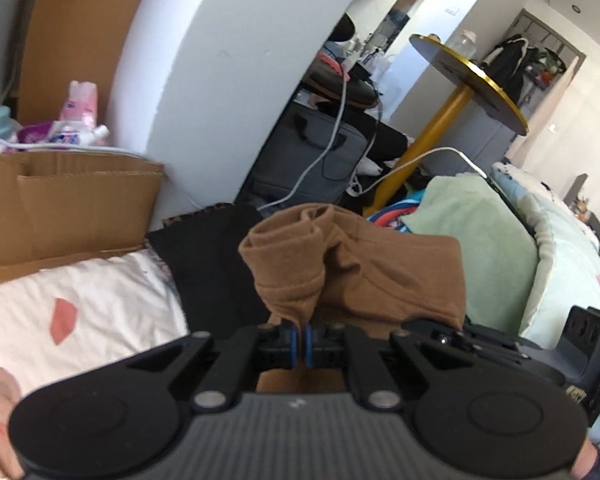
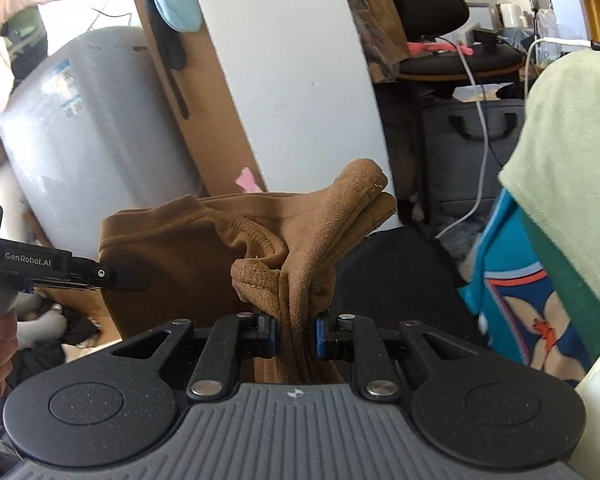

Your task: Fold clothes

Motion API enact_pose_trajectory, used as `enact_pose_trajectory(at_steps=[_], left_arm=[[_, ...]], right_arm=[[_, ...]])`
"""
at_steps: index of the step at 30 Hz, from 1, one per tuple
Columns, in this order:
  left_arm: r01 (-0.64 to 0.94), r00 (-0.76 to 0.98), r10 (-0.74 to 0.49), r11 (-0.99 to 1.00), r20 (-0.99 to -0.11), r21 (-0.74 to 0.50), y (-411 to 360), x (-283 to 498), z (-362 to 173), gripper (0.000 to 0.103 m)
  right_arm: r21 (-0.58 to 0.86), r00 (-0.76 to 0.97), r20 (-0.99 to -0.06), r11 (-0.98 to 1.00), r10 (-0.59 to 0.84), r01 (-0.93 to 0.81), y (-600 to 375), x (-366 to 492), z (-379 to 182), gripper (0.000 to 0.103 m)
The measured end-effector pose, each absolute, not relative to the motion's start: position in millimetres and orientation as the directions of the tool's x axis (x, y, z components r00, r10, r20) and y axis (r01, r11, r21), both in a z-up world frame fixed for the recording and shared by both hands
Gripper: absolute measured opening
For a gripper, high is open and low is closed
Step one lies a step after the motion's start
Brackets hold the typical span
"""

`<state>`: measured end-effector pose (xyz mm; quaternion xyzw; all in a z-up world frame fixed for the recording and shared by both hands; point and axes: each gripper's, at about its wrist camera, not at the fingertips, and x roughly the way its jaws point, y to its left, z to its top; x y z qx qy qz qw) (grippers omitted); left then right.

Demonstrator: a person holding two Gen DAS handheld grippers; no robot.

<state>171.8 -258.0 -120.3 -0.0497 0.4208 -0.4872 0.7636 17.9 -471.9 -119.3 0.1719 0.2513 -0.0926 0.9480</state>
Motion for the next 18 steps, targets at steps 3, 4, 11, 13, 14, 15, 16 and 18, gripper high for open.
enact_pose_trajectory(at_steps=[3,4,11,13,14,15,16,18], left_arm=[[0.696,0.132,-0.801,0.494,-0.584,-0.521,-268,176,-135,0.004],[0.696,0.12,-0.805,0.486,-0.581,-0.529,-272,177,-141,0.004],[0.687,0.081,-0.825,0.453,-0.56,-0.568,-297,189,-167,0.004],[0.688,0.079,-0.83,0.446,-0.552,-0.572,-303,194,-171,0.004],[0.687,0.082,-0.832,0.446,-0.549,-0.574,-306,198,-172,0.004],[0.686,0.087,-0.833,0.448,-0.547,-0.573,-309,201,-174,0.004],[0.687,0.093,-0.833,0.451,-0.546,-0.57,-312,204,-175,0.004],[0.693,0.1,-0.83,0.454,-0.549,-0.56,-316,208,-176,0.004]], right_arm=[[0.219,0.841,-0.522,0.931,-0.14,0.291,-481,19,-120,0.017],[0.188,0.831,-0.533,0.934,-0.162,0.302,-484,21,-120,0.017],[0.074,0.809,-0.522,0.93,-0.27,0.359,-497,37,-122,0.017],[0.069,0.808,-0.513,0.924,-0.291,0.377,-504,45,-124,0.017],[0.065,0.805,-0.511,0.92,-0.301,0.385,-508,49,-127,0.017],[0.062,0.803,-0.51,0.919,-0.307,0.391,-512,54,-129,0.017],[0.057,0.803,-0.508,0.918,-0.311,0.392,-515,58,-131,0.017],[0.044,0.804,-0.504,0.92,-0.316,0.389,-519,67,-134,0.017]])
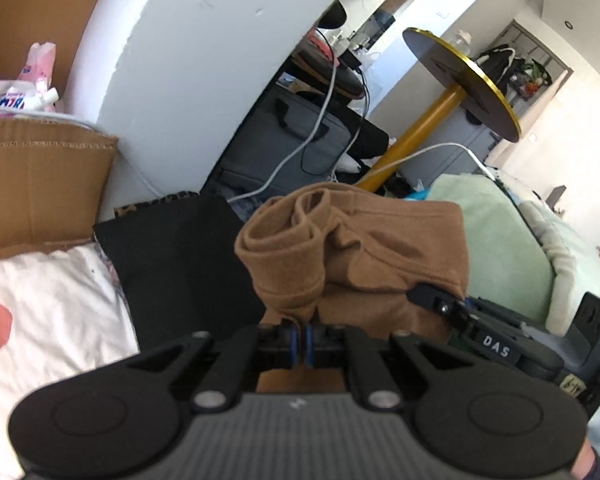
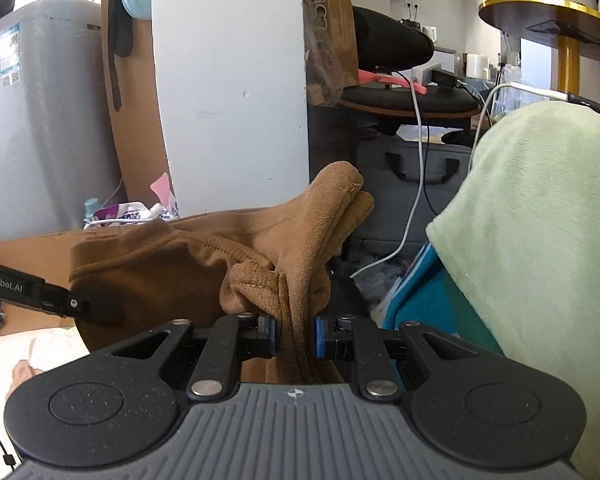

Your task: Fold clothes

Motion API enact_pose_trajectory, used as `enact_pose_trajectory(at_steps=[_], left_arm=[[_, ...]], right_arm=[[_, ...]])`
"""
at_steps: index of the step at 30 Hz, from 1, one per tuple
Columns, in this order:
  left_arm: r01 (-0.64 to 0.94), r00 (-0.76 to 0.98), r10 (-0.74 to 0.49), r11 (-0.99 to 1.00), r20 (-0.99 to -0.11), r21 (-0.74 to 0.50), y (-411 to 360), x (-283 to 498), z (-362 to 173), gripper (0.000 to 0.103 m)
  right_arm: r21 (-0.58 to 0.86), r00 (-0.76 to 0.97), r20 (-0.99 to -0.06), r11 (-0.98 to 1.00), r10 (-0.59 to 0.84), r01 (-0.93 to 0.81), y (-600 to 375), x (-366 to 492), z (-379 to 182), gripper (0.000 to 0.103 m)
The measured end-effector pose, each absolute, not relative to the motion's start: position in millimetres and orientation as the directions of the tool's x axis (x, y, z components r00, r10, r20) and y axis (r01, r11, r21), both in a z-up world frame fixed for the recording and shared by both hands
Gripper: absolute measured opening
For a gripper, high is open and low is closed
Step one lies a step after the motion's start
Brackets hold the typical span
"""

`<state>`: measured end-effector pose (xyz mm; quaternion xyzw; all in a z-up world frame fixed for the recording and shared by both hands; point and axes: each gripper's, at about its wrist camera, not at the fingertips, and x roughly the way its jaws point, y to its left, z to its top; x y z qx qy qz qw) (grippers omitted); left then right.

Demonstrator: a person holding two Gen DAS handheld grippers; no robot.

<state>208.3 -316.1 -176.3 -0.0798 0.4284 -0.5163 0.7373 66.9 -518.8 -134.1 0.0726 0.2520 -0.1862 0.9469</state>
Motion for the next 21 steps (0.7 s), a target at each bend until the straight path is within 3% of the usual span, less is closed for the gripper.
enact_pose_trajectory(at_steps=[11,21], left_arm=[[0.689,0.141,-0.817,0.486,-0.559,-0.537,-329,240,-168,0.004],[0.657,0.174,-0.777,0.549,-0.605,-0.516,-352,290,-196,0.004]], right_arm=[[0.065,0.816,-0.49,0.921,-0.306,0.384,-547,105,-141,0.017],[0.137,0.792,-0.548,0.905,-0.27,0.403,-588,151,-177,0.018]])
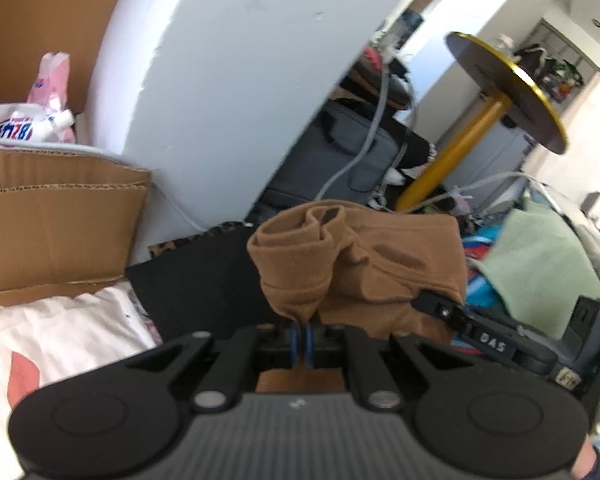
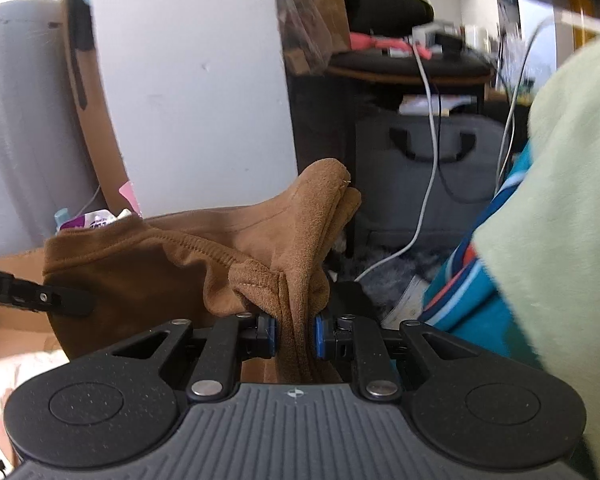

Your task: Fold clothes

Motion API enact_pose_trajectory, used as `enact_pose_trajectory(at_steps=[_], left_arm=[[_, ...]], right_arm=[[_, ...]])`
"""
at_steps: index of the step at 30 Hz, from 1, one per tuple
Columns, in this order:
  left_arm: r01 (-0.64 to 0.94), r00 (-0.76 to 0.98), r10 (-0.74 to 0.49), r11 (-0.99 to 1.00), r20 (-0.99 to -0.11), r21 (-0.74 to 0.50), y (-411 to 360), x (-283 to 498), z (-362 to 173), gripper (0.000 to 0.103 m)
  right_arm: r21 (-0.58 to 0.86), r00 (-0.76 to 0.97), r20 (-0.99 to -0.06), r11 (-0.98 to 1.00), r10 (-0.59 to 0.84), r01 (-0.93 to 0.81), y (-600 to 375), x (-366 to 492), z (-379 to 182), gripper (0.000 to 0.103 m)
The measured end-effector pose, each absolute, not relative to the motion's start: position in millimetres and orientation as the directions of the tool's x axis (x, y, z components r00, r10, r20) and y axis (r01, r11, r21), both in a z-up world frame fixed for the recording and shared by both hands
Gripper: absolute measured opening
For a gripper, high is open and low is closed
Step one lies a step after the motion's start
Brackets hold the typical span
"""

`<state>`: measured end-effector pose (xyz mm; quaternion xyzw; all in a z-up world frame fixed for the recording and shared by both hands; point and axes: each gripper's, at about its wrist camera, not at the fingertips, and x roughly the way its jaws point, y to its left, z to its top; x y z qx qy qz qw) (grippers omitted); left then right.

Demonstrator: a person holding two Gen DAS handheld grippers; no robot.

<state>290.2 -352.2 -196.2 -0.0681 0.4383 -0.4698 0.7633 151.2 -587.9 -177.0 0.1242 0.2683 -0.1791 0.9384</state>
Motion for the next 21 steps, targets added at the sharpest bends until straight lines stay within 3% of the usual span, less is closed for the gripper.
enact_pose_trajectory(at_steps=[21], left_arm=[[0.549,0.208,-0.702,0.66,-0.681,-0.513,-378,398,-290,0.004]], right_arm=[[0.119,0.689,-0.686,0.898,-0.233,0.423,-656,268,-258,0.019]])
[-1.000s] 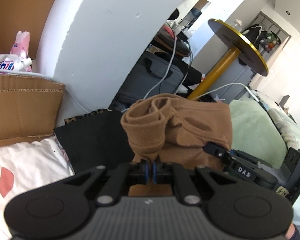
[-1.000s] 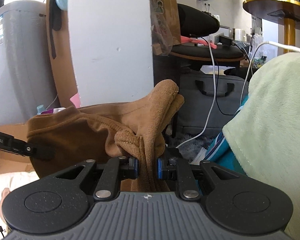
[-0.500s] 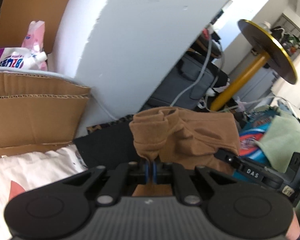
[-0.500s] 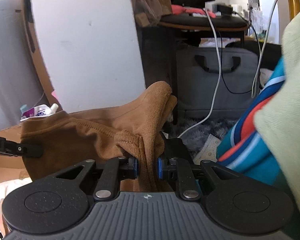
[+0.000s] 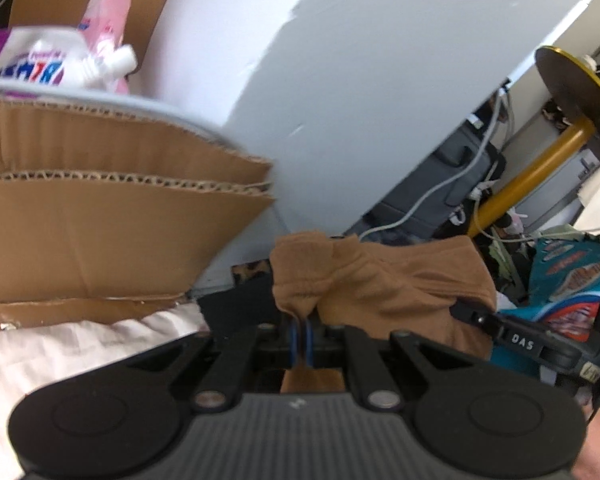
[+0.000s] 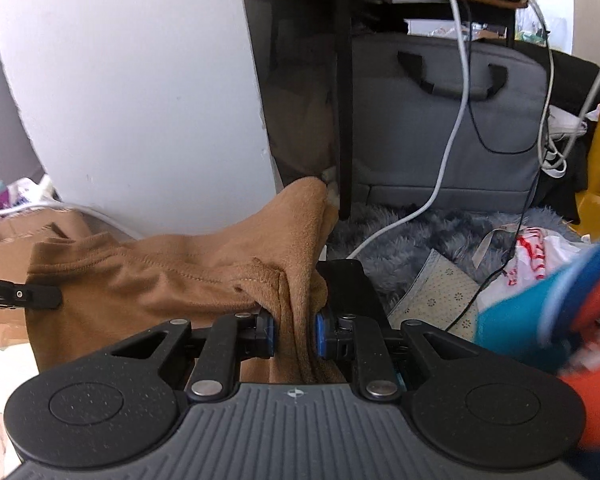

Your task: Fold clothes

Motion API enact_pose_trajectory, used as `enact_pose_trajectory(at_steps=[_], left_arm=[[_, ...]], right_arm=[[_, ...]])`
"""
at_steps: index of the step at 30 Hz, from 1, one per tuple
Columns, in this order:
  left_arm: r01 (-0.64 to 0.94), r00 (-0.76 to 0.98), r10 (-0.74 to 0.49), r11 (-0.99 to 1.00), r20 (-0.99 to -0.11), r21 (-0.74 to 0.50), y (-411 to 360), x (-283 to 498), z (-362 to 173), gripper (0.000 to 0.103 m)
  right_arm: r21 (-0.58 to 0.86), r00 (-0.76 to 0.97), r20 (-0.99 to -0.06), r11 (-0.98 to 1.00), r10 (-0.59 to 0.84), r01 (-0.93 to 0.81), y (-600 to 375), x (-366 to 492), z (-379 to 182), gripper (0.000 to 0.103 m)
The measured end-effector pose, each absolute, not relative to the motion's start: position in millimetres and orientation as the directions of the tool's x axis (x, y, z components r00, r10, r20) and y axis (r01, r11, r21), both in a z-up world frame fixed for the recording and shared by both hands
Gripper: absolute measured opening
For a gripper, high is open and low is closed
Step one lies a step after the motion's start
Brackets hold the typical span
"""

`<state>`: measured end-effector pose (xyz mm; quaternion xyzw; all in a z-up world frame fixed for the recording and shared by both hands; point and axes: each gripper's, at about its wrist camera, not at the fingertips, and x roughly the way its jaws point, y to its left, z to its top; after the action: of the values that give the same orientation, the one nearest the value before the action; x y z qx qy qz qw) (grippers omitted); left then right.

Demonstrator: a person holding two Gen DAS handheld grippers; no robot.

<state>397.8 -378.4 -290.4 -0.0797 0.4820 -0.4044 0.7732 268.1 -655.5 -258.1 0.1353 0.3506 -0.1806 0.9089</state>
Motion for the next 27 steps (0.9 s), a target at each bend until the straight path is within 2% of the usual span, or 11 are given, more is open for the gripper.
enact_pose_trajectory(at_steps=[5,6,9,10,14,20,27], left_arm=[[0.535,0.214,-0.683,0.681,-0.699,-0.501,-382,409,-310,0.005],[0.53,0.217,-0.674,0.689,-0.706,-0.495,-382,411,-314,0.008],[0.522,0.221,-0.634,0.718,-0.741,-0.459,-385,414,-320,0.025],[0.523,0.222,-0.622,0.726,-0.751,-0.447,-385,414,-321,0.028],[0.509,0.248,-0.596,0.751,-0.763,-0.421,-377,415,-320,0.028],[0.526,0.267,-0.613,0.739,-0.744,-0.42,-358,407,-304,0.029],[0.552,0.282,-0.651,0.711,-0.705,-0.436,-349,398,-285,0.032]], right_arm=[[0.104,0.654,-0.718,0.893,-0.238,0.438,-667,290,-282,0.022],[0.1,0.645,-0.725,0.89,-0.24,0.444,-670,294,-287,0.022],[0.075,0.616,-0.744,0.884,-0.259,0.462,-674,306,-296,0.034],[0.065,0.608,-0.749,0.883,-0.264,0.464,-675,309,-299,0.038],[0.016,0.595,-0.748,0.889,-0.293,0.457,-678,316,-303,0.046],[-0.055,0.6,-0.722,0.892,-0.346,0.449,-676,317,-282,0.047],[-0.003,0.596,-0.734,0.879,-0.325,0.476,-675,301,-266,0.049]])
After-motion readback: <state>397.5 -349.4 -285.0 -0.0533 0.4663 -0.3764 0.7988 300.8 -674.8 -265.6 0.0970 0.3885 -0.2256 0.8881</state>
